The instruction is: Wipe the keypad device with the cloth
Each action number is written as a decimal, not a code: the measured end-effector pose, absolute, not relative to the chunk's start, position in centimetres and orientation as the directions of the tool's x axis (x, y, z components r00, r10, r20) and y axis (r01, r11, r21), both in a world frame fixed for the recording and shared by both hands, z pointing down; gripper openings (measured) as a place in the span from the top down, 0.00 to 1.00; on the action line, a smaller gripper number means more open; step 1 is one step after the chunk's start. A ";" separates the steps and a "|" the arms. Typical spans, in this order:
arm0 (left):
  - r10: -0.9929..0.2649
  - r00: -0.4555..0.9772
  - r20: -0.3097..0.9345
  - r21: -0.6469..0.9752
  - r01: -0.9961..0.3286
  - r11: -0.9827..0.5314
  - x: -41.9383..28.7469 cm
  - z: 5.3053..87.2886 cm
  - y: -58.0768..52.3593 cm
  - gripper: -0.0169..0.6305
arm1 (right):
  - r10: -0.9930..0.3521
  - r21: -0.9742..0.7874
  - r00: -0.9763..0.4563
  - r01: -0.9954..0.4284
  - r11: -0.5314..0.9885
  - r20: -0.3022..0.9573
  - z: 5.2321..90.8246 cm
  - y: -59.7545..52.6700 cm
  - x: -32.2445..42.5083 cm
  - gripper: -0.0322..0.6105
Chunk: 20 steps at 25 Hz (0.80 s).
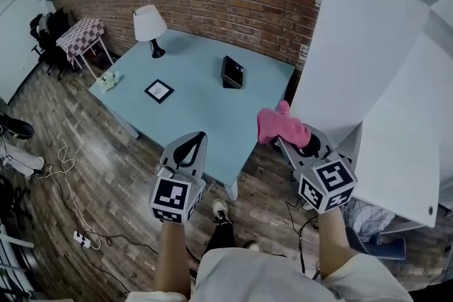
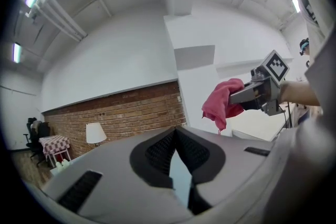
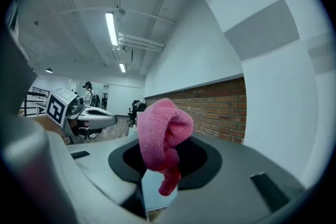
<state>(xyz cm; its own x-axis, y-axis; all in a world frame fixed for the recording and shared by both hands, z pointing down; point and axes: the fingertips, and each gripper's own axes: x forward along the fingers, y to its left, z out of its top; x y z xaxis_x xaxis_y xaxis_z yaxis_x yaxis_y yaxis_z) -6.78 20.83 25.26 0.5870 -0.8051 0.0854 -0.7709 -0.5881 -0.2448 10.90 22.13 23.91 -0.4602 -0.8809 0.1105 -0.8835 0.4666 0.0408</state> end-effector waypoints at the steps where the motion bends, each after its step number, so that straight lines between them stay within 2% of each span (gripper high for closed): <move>1: -0.806 0.585 0.085 -0.247 -0.772 -0.586 -6.6 25.2 21.5 0.95 | -0.881 0.042 -0.461 -0.883 0.467 0.108 23.8 22.7 11.0 0.74; 20: -0.819 0.570 0.070 -0.258 -0.782 -0.567 -5.9 24.6 26.2 0.95 | -0.875 0.056 -0.474 -0.875 0.480 0.098 23.7 27.4 12.2 0.74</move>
